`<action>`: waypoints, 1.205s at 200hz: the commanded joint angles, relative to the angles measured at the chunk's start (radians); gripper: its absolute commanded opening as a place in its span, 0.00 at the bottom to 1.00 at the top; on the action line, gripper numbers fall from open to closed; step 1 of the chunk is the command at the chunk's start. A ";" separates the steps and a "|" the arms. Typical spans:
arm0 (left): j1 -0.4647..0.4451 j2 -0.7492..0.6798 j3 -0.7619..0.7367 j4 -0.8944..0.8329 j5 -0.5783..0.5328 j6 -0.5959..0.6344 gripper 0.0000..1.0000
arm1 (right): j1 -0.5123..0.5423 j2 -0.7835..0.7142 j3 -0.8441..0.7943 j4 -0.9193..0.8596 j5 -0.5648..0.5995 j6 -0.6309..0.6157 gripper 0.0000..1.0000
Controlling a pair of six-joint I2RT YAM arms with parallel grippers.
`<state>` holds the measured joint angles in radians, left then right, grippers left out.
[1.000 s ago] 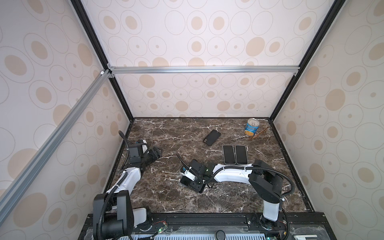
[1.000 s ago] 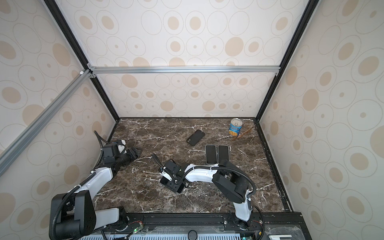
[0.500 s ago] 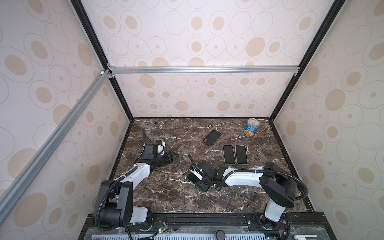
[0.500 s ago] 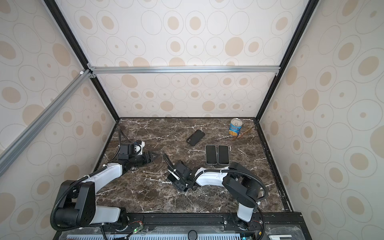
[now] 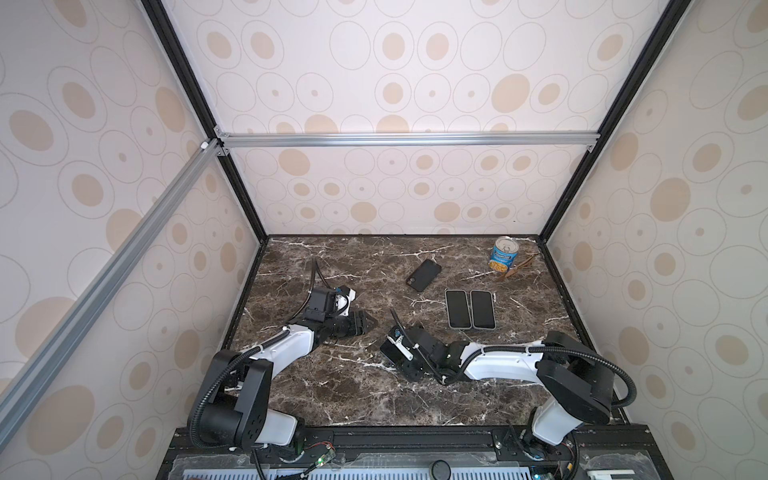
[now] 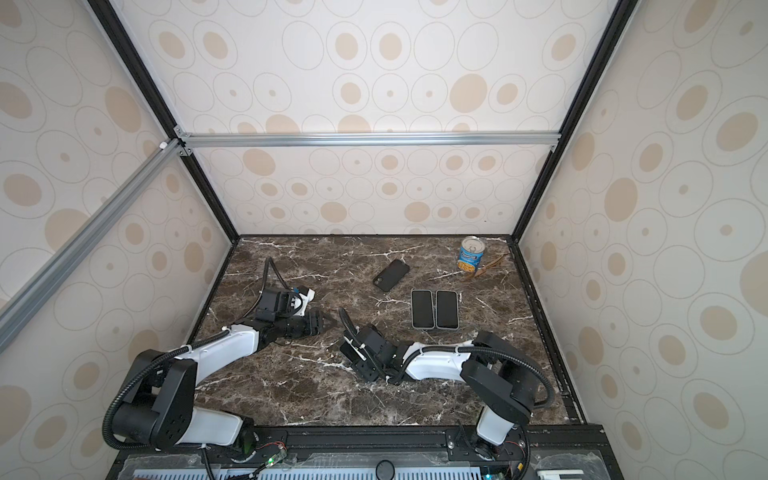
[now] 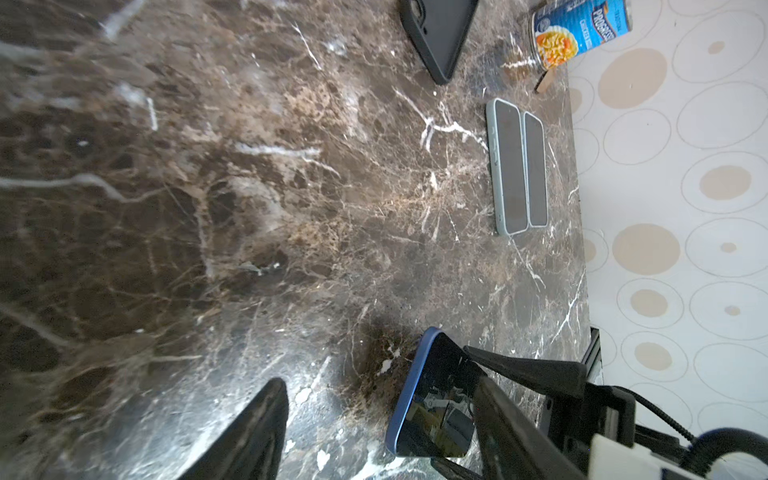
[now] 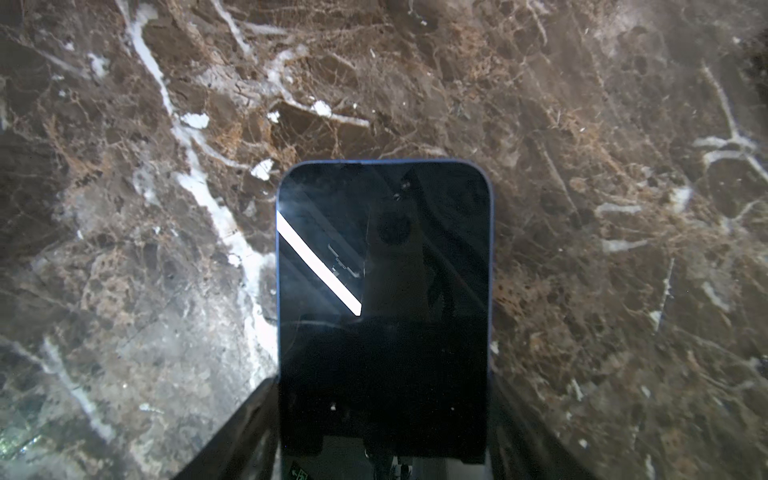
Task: Put the phone into the phone case
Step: 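Carry the blue-framed phone toward the left gripper while the left grasps its edge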
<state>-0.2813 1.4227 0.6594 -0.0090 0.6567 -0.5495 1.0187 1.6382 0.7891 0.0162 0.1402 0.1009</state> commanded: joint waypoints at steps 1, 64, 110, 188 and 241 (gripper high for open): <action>-0.028 0.018 0.028 0.000 0.012 0.018 0.69 | -0.006 -0.048 -0.021 0.080 0.019 0.022 0.56; -0.091 0.072 -0.009 0.091 0.090 -0.049 0.59 | -0.006 -0.075 -0.050 0.125 0.016 0.024 0.55; -0.113 0.103 -0.005 0.097 0.114 -0.044 0.51 | -0.006 -0.073 -0.047 0.134 0.007 0.022 0.55; -0.124 0.127 -0.003 0.121 0.164 -0.047 0.33 | -0.006 -0.083 -0.051 0.152 0.002 0.021 0.55; -0.131 0.130 0.000 0.129 0.194 -0.040 0.16 | -0.006 -0.089 -0.060 0.175 -0.001 0.029 0.55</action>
<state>-0.4019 1.5486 0.6548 0.1059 0.8364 -0.5938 1.0168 1.5864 0.7338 0.1246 0.1307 0.1230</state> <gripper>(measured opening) 0.196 0.717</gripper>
